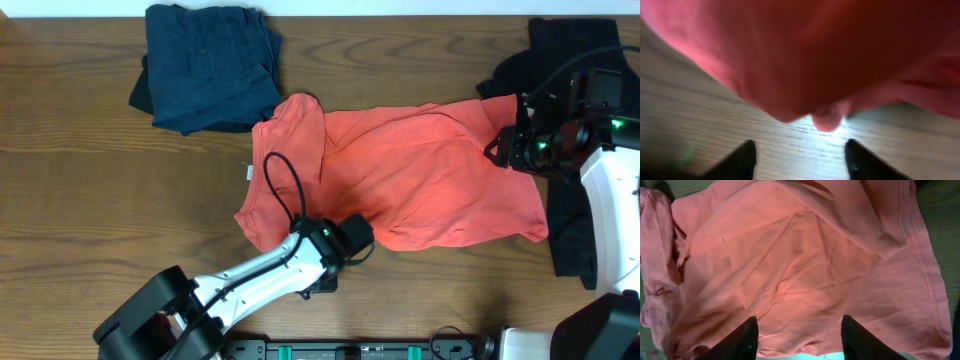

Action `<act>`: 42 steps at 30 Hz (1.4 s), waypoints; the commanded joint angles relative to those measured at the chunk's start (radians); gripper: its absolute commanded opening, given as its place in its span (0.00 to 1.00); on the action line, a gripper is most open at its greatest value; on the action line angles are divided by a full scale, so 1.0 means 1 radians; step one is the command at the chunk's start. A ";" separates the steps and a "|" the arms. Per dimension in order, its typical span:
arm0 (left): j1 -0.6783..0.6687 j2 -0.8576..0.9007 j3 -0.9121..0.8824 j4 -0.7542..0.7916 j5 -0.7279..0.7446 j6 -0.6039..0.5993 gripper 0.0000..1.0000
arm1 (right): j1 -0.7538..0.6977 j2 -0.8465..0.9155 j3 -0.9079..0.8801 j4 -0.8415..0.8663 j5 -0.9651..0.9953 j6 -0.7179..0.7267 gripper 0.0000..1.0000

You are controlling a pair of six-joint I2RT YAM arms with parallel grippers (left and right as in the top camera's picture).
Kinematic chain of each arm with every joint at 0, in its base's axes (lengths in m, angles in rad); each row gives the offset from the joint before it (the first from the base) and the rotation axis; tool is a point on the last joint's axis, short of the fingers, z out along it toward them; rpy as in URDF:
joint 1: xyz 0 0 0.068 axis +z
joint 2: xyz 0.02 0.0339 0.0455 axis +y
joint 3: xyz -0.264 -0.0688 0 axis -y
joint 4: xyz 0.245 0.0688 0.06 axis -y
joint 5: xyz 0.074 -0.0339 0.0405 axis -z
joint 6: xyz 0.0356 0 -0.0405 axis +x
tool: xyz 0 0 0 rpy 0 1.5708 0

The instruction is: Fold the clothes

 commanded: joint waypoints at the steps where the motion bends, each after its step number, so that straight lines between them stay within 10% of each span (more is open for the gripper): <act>1: 0.003 -0.003 -0.032 0.021 0.013 -0.014 0.46 | 0.008 -0.010 -0.003 0.000 -0.023 -0.008 0.49; 15: 0.097 -0.003 -0.032 0.192 0.063 0.377 0.45 | 0.008 -0.010 -0.003 0.082 -0.063 0.000 0.41; 23: 0.172 0.016 -0.032 0.211 0.085 0.390 0.06 | 0.008 -0.010 -0.003 0.079 -0.062 0.004 0.39; 42: 0.372 -0.259 0.286 0.153 0.134 0.291 0.06 | 0.008 -0.010 -0.003 -0.133 0.024 -0.016 0.43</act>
